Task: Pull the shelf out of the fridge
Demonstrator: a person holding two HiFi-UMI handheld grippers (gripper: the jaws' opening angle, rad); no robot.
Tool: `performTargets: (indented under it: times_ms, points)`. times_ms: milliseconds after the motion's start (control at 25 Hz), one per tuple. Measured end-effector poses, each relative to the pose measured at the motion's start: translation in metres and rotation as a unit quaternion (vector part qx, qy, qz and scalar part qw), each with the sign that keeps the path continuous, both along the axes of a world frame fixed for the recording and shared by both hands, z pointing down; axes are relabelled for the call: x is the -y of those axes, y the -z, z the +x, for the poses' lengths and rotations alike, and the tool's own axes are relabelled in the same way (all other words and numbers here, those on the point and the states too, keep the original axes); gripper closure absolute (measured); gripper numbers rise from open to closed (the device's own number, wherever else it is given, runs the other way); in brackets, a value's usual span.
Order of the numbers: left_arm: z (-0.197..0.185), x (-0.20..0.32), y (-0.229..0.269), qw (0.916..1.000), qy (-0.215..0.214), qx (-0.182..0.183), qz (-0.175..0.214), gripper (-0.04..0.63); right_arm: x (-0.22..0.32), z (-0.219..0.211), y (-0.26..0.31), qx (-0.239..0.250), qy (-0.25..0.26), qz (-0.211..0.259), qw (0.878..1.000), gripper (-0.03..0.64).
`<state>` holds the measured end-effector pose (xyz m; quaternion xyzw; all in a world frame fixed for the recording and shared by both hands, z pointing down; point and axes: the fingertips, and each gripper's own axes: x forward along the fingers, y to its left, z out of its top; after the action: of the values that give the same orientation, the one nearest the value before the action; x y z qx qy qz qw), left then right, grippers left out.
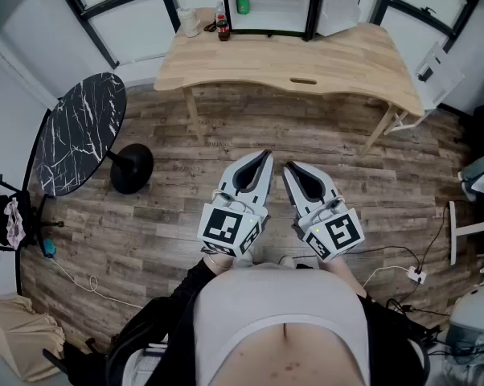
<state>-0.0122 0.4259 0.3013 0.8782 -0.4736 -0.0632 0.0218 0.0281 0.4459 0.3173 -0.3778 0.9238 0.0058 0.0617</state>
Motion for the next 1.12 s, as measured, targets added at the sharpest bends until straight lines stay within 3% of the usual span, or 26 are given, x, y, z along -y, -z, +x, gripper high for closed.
performTargets:
  times_ms: [1120]
  points:
    - [-0.015, 0.008, -0.001, 0.9999, -0.012, -0.005, 0.001, 0.589, 0.012, -0.012, -0.004, 0.012, -0.018, -0.006, 1.0, 0.574]
